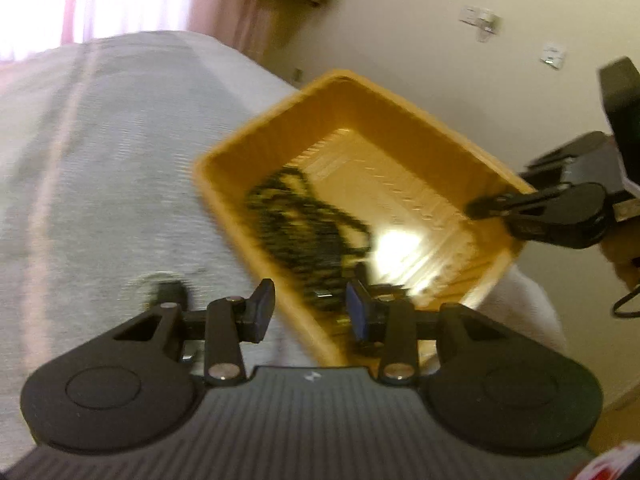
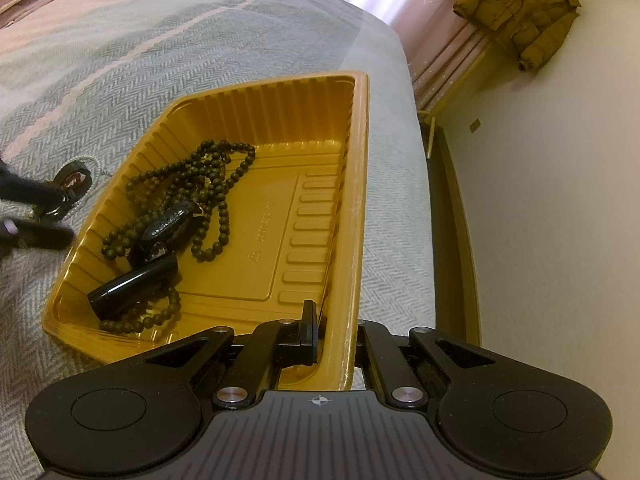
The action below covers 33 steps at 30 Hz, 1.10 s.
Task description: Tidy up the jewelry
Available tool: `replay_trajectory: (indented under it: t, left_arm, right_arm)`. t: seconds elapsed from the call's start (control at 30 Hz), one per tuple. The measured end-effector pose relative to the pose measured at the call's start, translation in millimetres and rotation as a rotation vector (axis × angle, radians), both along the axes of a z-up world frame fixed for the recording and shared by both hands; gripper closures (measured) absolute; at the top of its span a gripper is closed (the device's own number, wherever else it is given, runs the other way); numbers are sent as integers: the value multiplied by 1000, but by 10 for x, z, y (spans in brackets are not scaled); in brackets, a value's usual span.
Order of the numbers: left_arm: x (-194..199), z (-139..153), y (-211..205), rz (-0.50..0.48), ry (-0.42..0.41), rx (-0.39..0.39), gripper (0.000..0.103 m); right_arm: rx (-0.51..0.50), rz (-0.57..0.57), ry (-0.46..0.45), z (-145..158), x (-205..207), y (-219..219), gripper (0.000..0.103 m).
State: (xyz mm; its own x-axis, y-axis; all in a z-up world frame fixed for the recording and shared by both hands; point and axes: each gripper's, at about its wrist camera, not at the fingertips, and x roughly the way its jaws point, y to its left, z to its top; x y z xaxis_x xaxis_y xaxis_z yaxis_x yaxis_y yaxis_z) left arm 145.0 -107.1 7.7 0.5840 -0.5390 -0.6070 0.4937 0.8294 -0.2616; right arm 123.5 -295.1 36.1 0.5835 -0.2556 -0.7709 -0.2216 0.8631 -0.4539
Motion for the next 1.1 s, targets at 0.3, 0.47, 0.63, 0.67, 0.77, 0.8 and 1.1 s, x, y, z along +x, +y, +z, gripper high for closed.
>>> replay_trajectory:
  t: [0.3,0.47,0.63,0.67,0.77,0.8,1.1]
  left_arm:
    - [30,-151,757,183,-8,119,68]
    - [24,-260,956,208,32,103,68]
    - [-108,-374,812,149,42,84,68]
    - [-132,-408,760,138,43,81,69]
    - [-177,-504,603,100,40,72,74]
    - [-187,-531,559,92,40,73,79]
    - [-142,-683,400,95,20,131,85]
  right_arm:
    - [1,0,-1,-7,1,-10,99]
    - [1,-1,-1,-11,0,-11,99]
    - [-3,-2,-2,-21,-5,-6,99]
    - [-3,-2,-1,-23,-4,-6,99]
    - [-1,-3,0,-27,-2,-12,99]
    - [-1,-3,0,-27,-2,-12,99]
    - [0,-4,0,-34,0,-17,99]
